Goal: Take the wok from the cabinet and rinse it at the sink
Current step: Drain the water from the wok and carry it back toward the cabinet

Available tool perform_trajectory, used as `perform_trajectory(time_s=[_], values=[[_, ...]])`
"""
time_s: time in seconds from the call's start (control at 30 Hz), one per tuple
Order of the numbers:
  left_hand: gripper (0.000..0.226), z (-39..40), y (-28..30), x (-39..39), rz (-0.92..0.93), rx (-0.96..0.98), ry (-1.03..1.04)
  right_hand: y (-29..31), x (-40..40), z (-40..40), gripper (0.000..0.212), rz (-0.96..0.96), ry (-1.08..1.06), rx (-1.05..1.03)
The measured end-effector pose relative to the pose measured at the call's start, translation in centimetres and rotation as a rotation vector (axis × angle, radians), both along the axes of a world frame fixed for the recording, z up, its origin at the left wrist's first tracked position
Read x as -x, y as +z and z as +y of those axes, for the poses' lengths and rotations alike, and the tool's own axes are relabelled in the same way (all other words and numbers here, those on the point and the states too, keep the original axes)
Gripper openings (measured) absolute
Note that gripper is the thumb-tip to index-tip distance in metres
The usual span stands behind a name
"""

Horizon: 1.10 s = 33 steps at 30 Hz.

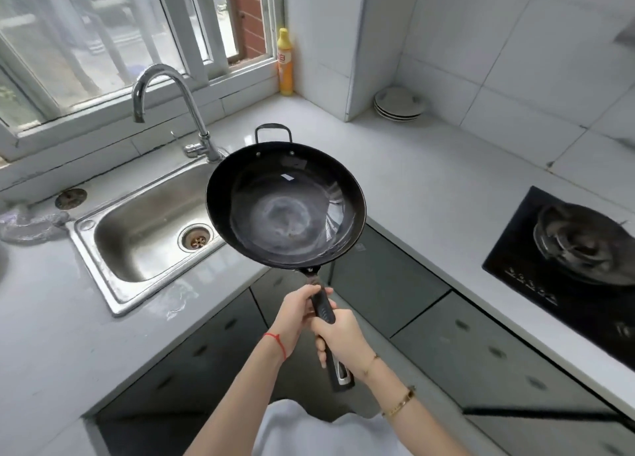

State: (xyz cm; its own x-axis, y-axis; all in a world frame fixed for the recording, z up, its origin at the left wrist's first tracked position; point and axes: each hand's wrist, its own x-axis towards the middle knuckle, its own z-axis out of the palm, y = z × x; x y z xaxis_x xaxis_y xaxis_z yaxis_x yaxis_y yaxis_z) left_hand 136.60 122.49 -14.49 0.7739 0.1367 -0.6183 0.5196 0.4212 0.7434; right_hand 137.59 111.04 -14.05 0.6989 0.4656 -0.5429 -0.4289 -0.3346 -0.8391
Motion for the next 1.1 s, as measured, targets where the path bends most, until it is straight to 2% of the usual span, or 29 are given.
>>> perform_trajectory(time_s=[0.33, 0.57, 1.1], values=[[0.033, -9.0, 1.1, -3.1, -0.102, -0.054, -0.143, 0.6, -1.4, -8.6, 0.015, -0.053, -0.264, -0.011], [0.036, -13.9, 1.5, -5.0, -0.122, -0.113, -0.322, 0.4, -1.6, -13.0, 0.022, -0.074, -0.454, -0.005], [0.037, -19.4, 2.0, -8.8, -0.122, -0.083, -0.829, 1.1, -0.5, -16.4, 0.024, -0.101, -0.903, 0.053]])
